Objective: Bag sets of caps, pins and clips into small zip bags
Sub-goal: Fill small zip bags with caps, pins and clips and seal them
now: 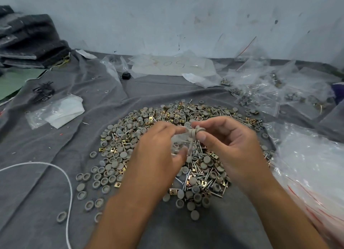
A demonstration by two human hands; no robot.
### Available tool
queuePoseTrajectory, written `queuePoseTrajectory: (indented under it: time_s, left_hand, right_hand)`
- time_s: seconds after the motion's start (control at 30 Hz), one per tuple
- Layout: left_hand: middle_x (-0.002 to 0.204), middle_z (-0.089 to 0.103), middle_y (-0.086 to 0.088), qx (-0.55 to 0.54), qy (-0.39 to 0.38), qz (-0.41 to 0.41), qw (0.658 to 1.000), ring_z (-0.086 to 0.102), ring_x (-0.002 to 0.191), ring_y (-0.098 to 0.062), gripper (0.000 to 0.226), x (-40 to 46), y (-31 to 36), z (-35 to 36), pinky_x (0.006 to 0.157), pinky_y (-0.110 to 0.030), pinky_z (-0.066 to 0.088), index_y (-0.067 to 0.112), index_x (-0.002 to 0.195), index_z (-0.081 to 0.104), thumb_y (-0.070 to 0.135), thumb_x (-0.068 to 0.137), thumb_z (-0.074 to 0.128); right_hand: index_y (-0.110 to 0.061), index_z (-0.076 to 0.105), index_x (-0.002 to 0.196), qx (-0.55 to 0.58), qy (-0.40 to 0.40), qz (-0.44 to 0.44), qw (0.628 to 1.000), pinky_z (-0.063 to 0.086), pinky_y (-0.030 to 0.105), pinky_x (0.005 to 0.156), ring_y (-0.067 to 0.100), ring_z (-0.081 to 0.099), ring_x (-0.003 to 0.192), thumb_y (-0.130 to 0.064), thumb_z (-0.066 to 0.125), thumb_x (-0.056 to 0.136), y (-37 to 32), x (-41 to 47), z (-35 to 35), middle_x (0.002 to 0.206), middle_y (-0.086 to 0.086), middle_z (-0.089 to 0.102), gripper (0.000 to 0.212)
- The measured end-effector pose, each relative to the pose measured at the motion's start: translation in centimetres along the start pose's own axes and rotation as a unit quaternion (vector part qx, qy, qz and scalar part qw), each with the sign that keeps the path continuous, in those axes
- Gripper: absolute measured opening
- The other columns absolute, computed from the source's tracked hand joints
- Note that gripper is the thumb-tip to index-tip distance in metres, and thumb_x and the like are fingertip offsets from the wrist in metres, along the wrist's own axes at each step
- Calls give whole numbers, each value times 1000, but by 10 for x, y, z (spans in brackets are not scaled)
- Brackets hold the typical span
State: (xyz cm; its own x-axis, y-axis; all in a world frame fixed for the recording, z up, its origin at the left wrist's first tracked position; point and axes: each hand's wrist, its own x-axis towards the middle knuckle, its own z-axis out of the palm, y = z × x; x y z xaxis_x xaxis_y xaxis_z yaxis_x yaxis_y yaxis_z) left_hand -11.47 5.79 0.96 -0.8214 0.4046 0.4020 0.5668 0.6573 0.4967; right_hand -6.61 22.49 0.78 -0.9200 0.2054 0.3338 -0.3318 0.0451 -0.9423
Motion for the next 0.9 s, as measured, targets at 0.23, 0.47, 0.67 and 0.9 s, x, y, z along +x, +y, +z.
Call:
queuePoseTrajectory:
  time_s: [0.23,0.47,0.67,0.9]
  left_hand:
    - [102,61,21,-56,13,1,998,53,86,8,33,-1,4,-2,73,-8,40,31,116,71,37,84,74]
    - [100,65,20,-72,33,5,997,58,89,6,29,0,7,-6,77,-10,47,30,111,73,39,84,72]
    - [104,65,20,-67,25,-6,997,56,85,10,36,-1,7,-7,75,-3,42,29,116,72,39,82,78]
    - [104,62,23,-62,15,-1,998,51,85,15,39,0,8,-7,76,0,38,32,119,68,48,83,73]
  right_hand:
    - [-16,74,100,-204,61,-154,965,59,20,83,2,73,99,-14,80,84,3,-8,10,104,-10,76,17]
    - [-12,75,99,-270,86,-199,938,55,11,81,-7,69,99,-12,80,83,7,-9,12,104,-9,74,17]
    - [-17,72,102,-254,85,-202,942,56,12,81,-6,70,101,-8,77,87,6,-8,13,109,-9,74,18]
    - [-16,72,103,-324,93,-216,916,52,14,76,8,68,95,-17,77,87,5,-9,15,106,-12,74,16]
